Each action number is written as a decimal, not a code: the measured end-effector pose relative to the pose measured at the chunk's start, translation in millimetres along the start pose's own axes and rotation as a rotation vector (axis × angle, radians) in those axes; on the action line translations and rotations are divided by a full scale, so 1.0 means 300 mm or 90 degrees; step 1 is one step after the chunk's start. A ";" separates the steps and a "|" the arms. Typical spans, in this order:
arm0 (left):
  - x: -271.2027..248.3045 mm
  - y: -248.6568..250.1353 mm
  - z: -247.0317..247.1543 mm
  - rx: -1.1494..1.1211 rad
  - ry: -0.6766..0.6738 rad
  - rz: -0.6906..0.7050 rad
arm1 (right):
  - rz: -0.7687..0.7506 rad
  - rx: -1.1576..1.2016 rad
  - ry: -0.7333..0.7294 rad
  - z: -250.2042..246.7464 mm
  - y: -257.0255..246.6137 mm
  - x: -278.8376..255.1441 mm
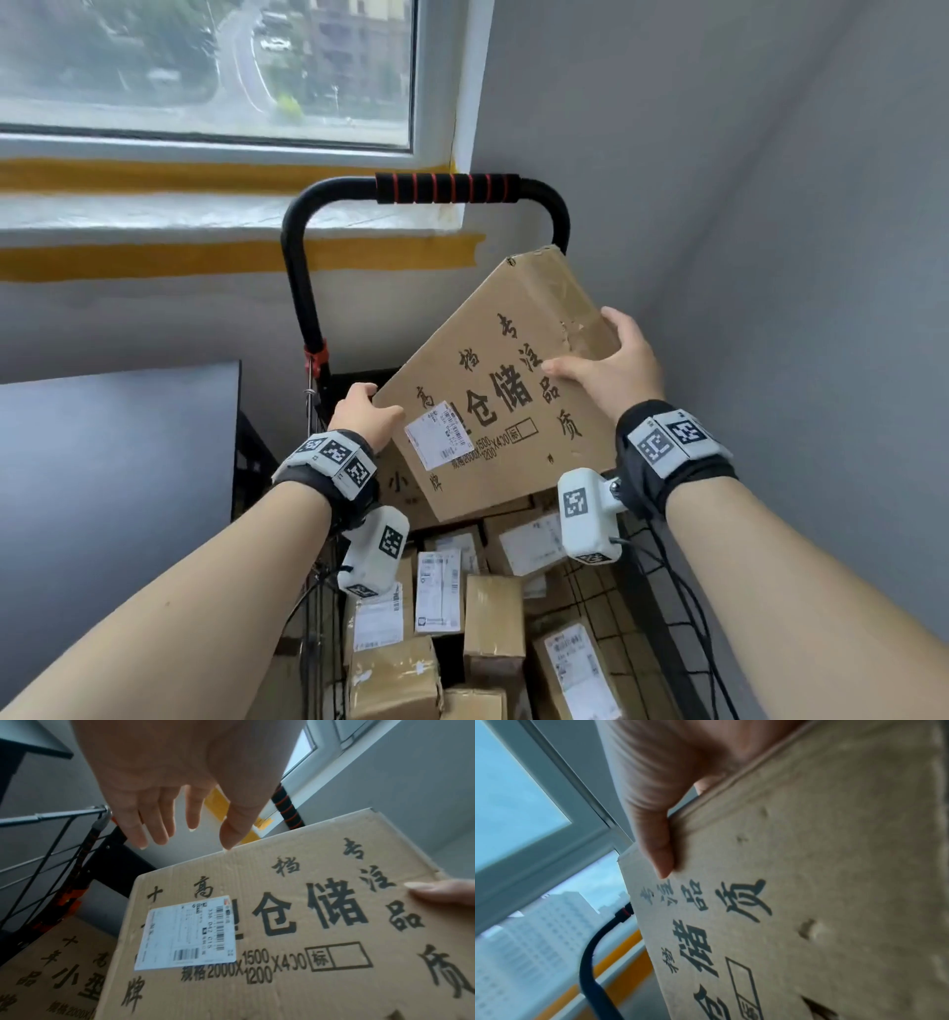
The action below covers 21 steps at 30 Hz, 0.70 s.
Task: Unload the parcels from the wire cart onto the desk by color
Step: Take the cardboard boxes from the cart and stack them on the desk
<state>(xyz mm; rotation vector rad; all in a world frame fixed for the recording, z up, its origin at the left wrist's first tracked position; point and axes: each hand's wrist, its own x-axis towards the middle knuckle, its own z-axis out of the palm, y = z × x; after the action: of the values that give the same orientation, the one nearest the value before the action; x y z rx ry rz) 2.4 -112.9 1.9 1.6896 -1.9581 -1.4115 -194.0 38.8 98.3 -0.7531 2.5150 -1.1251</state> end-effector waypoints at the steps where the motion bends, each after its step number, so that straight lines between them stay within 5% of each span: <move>1: -0.031 0.013 -0.012 -0.003 0.010 0.006 | -0.020 0.016 0.005 -0.040 -0.020 -0.019; 12: -0.333 0.045 -0.273 -0.129 0.189 0.062 | -0.215 0.175 0.010 -0.205 -0.313 -0.248; 21: -0.485 -0.167 -0.602 -0.082 0.376 0.129 | -0.370 0.132 -0.230 -0.040 -0.569 -0.472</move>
<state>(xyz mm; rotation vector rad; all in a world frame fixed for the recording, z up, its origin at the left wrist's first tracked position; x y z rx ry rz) 205.0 -78.0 120.2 1.5613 -1.6095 -0.8201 -24.3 30.7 241.0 -1.5263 1.8905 -1.2514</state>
